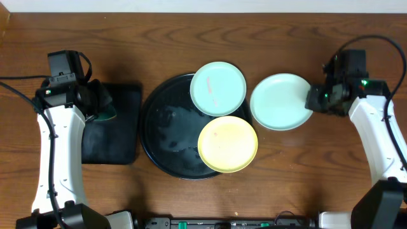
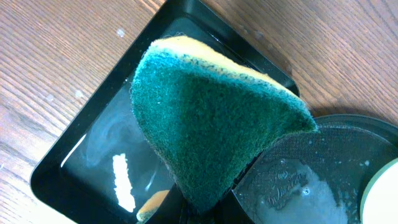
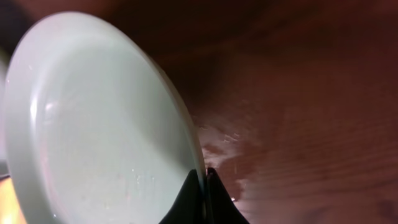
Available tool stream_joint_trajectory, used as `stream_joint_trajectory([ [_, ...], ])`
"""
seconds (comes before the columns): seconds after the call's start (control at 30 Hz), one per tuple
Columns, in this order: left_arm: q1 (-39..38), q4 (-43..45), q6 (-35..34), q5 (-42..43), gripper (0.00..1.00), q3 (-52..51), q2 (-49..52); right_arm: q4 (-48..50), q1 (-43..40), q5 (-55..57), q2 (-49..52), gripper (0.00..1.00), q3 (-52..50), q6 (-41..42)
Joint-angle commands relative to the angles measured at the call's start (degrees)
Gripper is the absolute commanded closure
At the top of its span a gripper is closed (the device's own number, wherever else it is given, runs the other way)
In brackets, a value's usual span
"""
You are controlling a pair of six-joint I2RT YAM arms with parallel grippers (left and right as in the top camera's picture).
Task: Clean dirty plates on tray and stack at the side
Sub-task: 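Lift the green plate with the right gripper and place it right of tray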
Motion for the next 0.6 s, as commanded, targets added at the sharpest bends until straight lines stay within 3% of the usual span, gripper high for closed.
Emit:
stream_joint_trajectory([
  [0.0,0.3,-0.1,1.0,-0.7,0.93,0.8,-0.4,5.9,-2.9,0.2,-0.3,0.99,-6.4,-1.2],
  [0.2,0.3,-0.1,1.0,-0.7,0.93,0.7,-0.4,14.1,-5.0,1.1,-0.3,0.99,-12.6,-3.1],
  [0.33,0.3,-0.1,1.0,-0.7,0.92,0.5,-0.3,17.0,-4.9,1.4,-0.3,0.83,-13.5,-4.2],
  [0.57,0.3,-0.1,1.0,-0.7,0.93,0.5,-0.3,6.2,-2.7,-10.8,-0.4,0.68,-5.0,-6.1],
])
